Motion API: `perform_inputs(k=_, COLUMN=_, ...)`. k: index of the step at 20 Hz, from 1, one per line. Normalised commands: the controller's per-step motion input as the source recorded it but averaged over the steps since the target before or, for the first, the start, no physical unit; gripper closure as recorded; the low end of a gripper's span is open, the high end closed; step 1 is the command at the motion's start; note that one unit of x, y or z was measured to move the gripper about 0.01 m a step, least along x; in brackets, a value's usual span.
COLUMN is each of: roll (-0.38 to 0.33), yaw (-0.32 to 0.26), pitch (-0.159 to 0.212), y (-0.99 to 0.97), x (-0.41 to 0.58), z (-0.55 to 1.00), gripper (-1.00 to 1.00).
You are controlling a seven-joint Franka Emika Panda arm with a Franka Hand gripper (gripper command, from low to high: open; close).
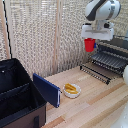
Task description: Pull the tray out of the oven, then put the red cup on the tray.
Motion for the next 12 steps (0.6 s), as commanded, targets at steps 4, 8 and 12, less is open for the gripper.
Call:
perform_inputs(k=4, roll=0.037, yaw=-0.048, pitch=0.003, y=-0.99, x=-0.003, z=0.02, gripper=1.0)
perform_inputs(k=8, roll=0.023, yaw=-0.095, pitch=0.017, y=-0.86, x=0.006, z=0.0, gripper=1.0)
perform_inputs(k=12, roll=0.02, yaw=-0.145, pitch=0.004, y=-0.59, x=0.104, z=-0.09, gripper=1.0)
